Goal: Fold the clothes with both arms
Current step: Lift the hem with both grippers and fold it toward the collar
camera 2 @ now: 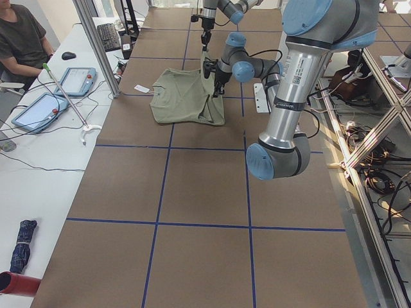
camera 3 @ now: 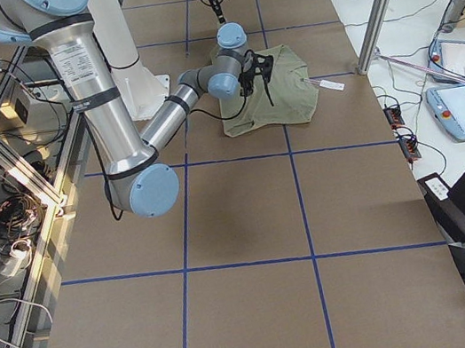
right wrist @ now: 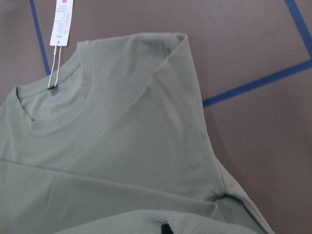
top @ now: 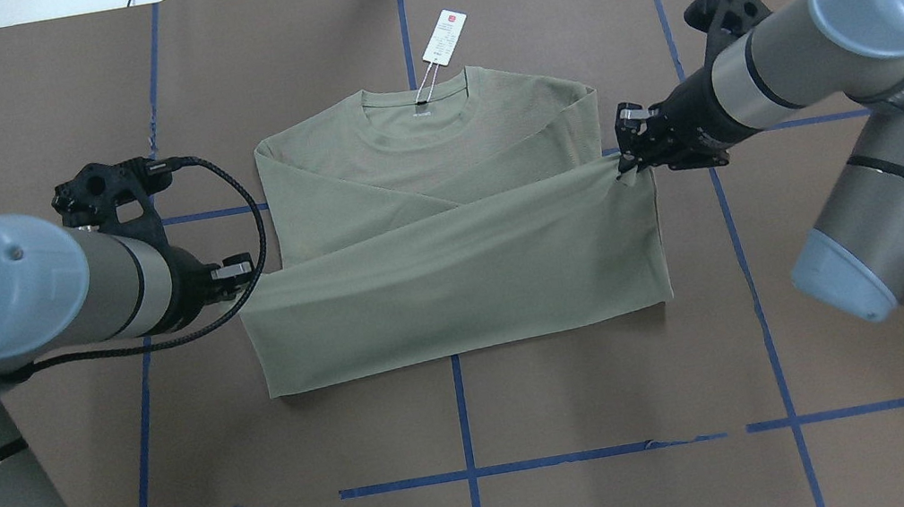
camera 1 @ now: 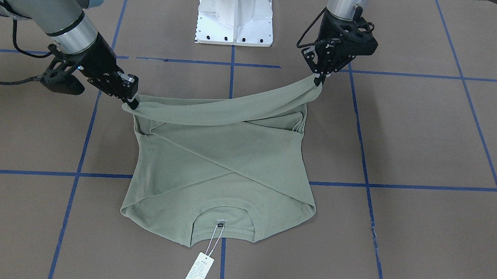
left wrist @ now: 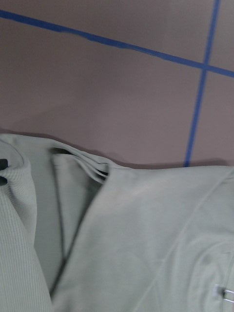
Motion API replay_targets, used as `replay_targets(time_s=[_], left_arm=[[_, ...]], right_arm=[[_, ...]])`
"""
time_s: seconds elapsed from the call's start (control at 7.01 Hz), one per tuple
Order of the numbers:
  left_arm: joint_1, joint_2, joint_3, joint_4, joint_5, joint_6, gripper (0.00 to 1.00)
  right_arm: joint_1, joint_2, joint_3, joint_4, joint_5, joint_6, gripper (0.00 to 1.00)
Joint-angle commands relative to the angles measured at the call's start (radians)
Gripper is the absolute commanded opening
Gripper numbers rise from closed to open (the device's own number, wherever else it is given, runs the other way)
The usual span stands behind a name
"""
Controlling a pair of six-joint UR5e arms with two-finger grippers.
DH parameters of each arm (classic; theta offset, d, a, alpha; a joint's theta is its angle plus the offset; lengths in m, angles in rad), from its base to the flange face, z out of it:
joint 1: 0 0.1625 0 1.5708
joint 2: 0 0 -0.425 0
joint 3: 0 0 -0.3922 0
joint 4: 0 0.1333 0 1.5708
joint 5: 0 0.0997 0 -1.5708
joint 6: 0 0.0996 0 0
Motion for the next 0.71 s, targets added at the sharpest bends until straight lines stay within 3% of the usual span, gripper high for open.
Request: replay_targets(time_s=[0.0, 0.43, 0.57], left_arm=[[-0.078, -0.017, 0.162, -0.116, 0.0, 0.023, 0.0], [-0.129, -0.103, 0.413, -0.326, 0.0, 0.026, 0.0], [-0.155, -0.111, 0.472, -0.395, 0.0, 0.025, 0.0]], right_arm=[[0.058, 0.112, -0.172, 0.0, -0.005, -0.028, 0.0], [0.086, 0.329, -0.515, 0.022, -0.024, -0.059, 0.0], [0.086, 0.342, -0.572, 0.081, -0.024, -0.058, 0.0]])
